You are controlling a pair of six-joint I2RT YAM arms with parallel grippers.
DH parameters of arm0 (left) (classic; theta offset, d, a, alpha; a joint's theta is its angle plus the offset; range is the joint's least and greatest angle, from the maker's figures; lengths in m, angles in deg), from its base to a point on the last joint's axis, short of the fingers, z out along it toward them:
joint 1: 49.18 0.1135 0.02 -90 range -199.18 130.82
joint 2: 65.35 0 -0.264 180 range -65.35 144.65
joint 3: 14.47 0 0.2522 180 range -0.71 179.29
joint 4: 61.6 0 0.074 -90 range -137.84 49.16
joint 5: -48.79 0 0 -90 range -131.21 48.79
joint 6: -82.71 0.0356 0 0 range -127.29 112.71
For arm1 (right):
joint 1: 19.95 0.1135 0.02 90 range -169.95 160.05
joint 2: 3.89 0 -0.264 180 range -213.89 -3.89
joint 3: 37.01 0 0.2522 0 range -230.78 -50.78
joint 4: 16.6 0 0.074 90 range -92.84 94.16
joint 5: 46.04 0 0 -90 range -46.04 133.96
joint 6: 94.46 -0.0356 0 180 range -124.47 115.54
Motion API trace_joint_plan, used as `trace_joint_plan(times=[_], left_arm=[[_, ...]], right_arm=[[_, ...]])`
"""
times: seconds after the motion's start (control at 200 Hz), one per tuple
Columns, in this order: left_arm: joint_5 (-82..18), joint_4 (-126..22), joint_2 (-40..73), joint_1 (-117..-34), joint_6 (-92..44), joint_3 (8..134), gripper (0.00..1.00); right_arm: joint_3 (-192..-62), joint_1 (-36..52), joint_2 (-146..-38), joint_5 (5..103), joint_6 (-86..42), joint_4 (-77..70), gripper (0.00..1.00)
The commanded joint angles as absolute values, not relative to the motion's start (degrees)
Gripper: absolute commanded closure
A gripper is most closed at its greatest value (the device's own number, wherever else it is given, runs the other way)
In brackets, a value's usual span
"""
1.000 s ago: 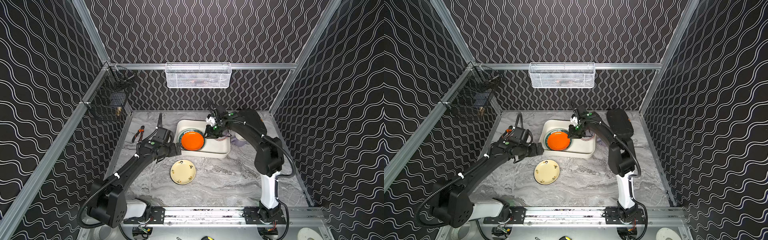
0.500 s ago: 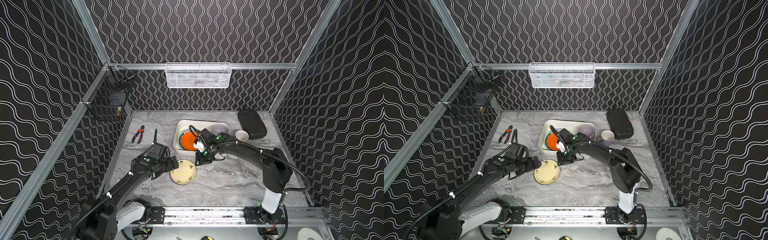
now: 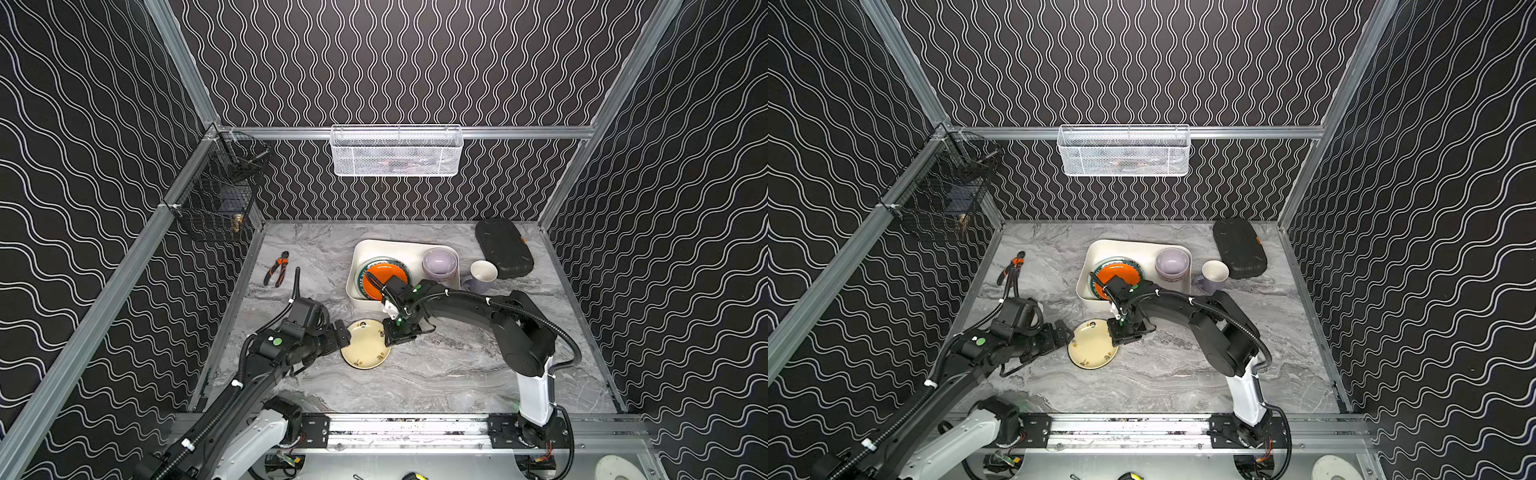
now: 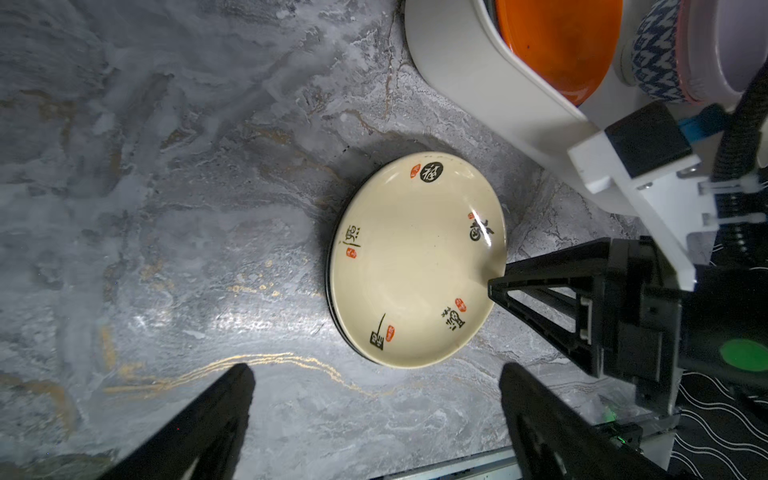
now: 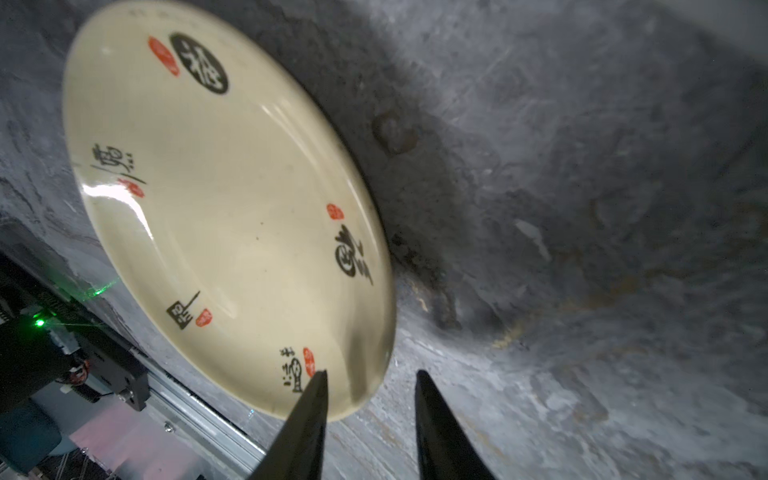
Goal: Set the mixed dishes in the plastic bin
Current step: 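Move the right gripper to the cream calligraphy plate and grip its edge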
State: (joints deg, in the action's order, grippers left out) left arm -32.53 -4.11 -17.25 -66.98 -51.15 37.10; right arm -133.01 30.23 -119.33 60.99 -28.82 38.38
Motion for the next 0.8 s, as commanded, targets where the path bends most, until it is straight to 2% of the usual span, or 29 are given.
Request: trace_joint_plan(times=[0.0, 0.06, 0.25, 0.345, 0.796], left_arm=[[-33.4, -2.0, -18.0, -67.0, -52.4, 37.0, 0.04], [-33.6, -2.0, -18.2, -67.0, -52.3, 37.1, 0.04], [-33.5, -3.1, -16.8, -67.0, -51.7, 37.5, 0.04], [-33.2, -4.3, -15.8, -67.0, -51.4, 37.6, 0.04], [-33.1, -9.3, -9.6, -67.0, -49.3, 40.1, 0.03]], right_arm=[[-133.8, 30.1, -120.3, 59.5, -29.4, 37.4, 0.66], [-133.9, 30.1, -120.5, 59.3, -29.6, 37.3, 0.7], [-133.9, 30.1, -120.1, 57.1, -29.6, 39.0, 0.92], [-134.0, 30.1, -119.6, 55.7, -29.6, 40.2, 0.98], [-136.3, 30.0, -113.8, 54.9, -29.1, 45.3, 1.0]])
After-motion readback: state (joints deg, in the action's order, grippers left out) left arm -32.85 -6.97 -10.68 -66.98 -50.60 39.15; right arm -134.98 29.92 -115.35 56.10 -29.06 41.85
